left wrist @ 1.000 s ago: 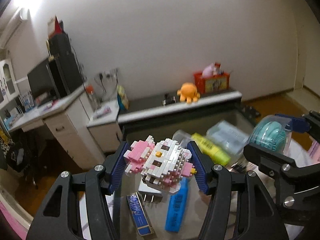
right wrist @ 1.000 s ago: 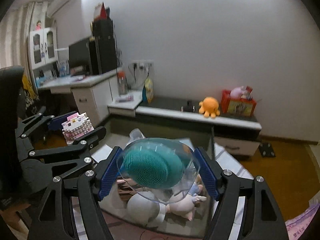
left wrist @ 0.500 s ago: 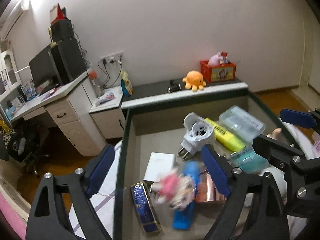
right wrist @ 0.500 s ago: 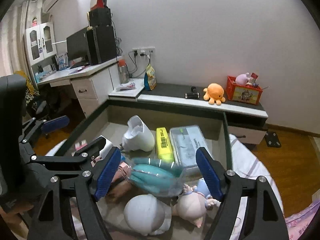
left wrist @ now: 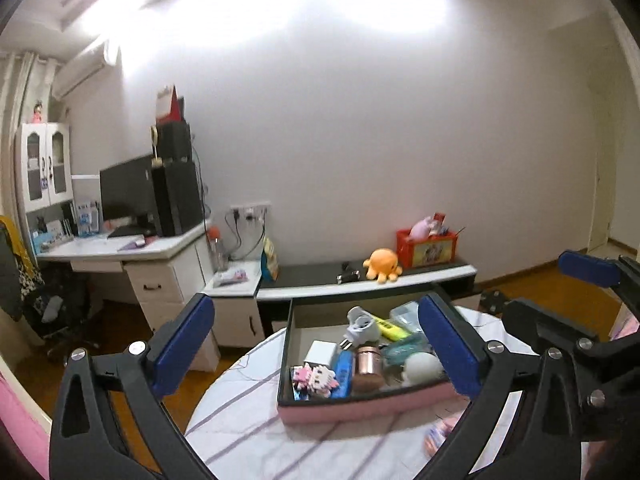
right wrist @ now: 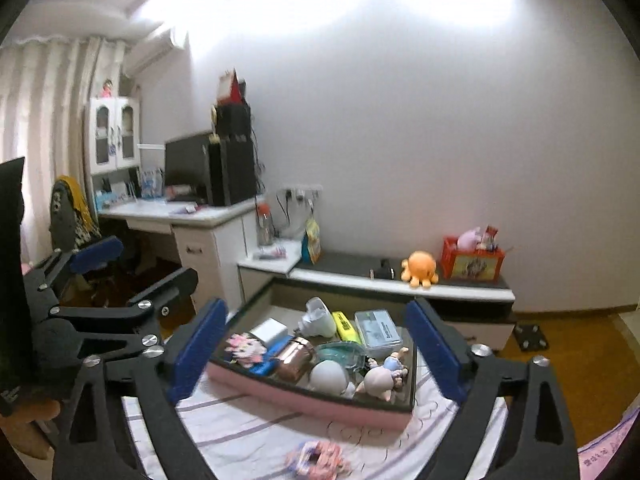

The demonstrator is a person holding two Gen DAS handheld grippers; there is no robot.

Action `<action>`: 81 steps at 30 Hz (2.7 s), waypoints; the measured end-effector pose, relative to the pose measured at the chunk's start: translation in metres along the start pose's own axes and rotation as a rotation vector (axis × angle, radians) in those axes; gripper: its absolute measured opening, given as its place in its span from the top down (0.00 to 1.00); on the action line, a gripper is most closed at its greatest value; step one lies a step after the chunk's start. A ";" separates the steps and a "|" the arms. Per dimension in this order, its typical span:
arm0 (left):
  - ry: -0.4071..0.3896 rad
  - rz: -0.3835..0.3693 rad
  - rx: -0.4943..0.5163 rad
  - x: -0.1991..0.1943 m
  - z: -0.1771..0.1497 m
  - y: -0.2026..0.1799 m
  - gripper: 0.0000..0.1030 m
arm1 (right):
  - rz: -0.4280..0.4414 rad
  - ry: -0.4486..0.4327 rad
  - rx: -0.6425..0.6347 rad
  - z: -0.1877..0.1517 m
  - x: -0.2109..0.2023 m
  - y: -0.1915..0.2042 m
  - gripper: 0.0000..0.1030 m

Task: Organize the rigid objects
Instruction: 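Withdraw both grippers from the pink box back over the bed, then grasp the glass bottle with the left gripper while the right gripper grasps the pink block donut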

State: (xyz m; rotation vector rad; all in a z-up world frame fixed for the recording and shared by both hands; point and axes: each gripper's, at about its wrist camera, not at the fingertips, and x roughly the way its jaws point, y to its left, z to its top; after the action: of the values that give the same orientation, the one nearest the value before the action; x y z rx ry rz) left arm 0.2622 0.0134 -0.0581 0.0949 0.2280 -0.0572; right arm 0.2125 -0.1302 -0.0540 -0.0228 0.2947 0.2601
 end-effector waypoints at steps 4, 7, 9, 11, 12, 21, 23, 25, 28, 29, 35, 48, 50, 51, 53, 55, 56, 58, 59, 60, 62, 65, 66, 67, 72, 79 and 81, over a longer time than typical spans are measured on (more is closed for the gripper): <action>-0.056 -0.007 0.002 -0.052 -0.002 -0.005 0.00 | -0.034 -0.073 -0.007 -0.005 -0.050 0.012 0.00; -0.078 0.010 -0.003 -0.084 -0.007 -0.010 0.00 | -0.043 -0.109 -0.003 -0.010 -0.080 0.020 0.00; -0.085 0.016 -0.028 -0.102 -0.011 -0.011 0.00 | -0.043 -0.118 0.002 -0.014 -0.096 0.024 0.00; -0.089 0.018 -0.043 -0.116 -0.014 -0.011 0.00 | -0.043 -0.133 0.001 -0.018 -0.109 0.026 0.00; -0.098 0.018 -0.045 -0.123 -0.015 -0.011 0.00 | -0.046 -0.138 0.001 -0.020 -0.117 0.028 0.00; -0.120 -0.001 -0.029 -0.155 -0.024 -0.021 0.00 | -0.074 -0.163 0.006 -0.034 -0.154 0.035 0.00; -0.118 0.002 -0.025 -0.157 -0.025 -0.022 0.00 | -0.076 -0.167 0.004 -0.034 -0.155 0.036 0.00; -0.119 0.003 -0.024 -0.158 -0.025 -0.022 0.00 | -0.078 -0.162 0.002 -0.035 -0.155 0.036 0.00; -0.110 0.006 -0.023 -0.156 -0.026 -0.023 0.00 | -0.077 -0.160 0.000 -0.036 -0.154 0.035 0.00; -0.109 0.008 -0.023 -0.156 -0.026 -0.023 0.00 | -0.076 -0.159 0.001 -0.036 -0.154 0.035 0.00; -0.096 0.014 -0.020 -0.152 -0.029 -0.022 0.00 | -0.073 -0.145 0.002 -0.041 -0.148 0.033 0.00; 0.101 -0.001 0.029 -0.095 -0.073 -0.024 0.00 | -0.042 -0.005 0.033 -0.071 -0.098 0.022 0.00; 0.178 -0.030 0.040 -0.078 -0.092 -0.024 0.00 | -0.040 0.047 0.040 -0.082 -0.082 0.020 0.00; 0.211 -0.036 0.041 -0.072 -0.101 -0.023 0.00 | -0.041 0.077 0.042 -0.088 -0.073 0.018 0.00; 0.291 -0.038 0.033 -0.056 -0.122 -0.019 0.00 | -0.036 0.131 0.053 -0.100 -0.057 0.014 0.00; 0.372 -0.037 0.016 -0.040 -0.139 -0.014 0.00 | -0.037 0.183 0.066 -0.112 -0.042 0.009 0.00; 0.401 -0.037 0.011 -0.035 -0.146 -0.011 0.00 | -0.040 0.201 0.071 -0.116 -0.038 0.007 0.00; 0.441 -0.026 0.008 -0.025 -0.157 -0.008 0.00 | -0.047 0.249 0.084 -0.127 -0.025 0.002 0.00; 0.459 -0.020 0.008 -0.020 -0.163 -0.007 0.00 | -0.049 0.268 0.091 -0.131 -0.020 -0.001 0.00; 0.477 -0.019 0.008 -0.015 -0.168 -0.007 0.00 | -0.050 0.287 0.098 -0.135 -0.014 -0.003 0.00; 0.520 -0.026 -0.005 -0.003 -0.178 -0.006 0.00 | -0.052 0.321 0.109 -0.142 -0.004 -0.008 0.00; 0.561 -0.052 -0.022 0.012 -0.186 -0.007 0.00 | -0.051 0.359 0.112 -0.146 0.008 -0.013 0.00; 0.568 -0.056 -0.022 0.015 -0.187 -0.007 0.00 | -0.053 0.367 0.112 -0.146 0.010 -0.013 0.00; 0.572 -0.061 -0.023 0.020 -0.188 -0.007 0.00 | -0.054 0.374 0.113 -0.146 0.013 -0.013 0.00; 0.630 -0.097 -0.048 0.044 -0.188 -0.003 0.04 | -0.066 0.403 0.120 -0.147 0.027 -0.017 0.00; 0.603 -0.128 -0.048 0.054 -0.181 0.002 0.24 | -0.076 0.453 0.115 -0.146 0.052 -0.018 0.00; 0.600 -0.133 -0.048 0.055 -0.181 0.002 0.24 | -0.081 0.476 0.109 -0.147 0.061 -0.018 0.00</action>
State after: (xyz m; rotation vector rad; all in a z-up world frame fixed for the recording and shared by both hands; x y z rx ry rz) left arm 0.2756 0.0315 -0.2456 0.0467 0.8352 -0.1560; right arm 0.2318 -0.1406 -0.2123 0.0119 0.7791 0.1545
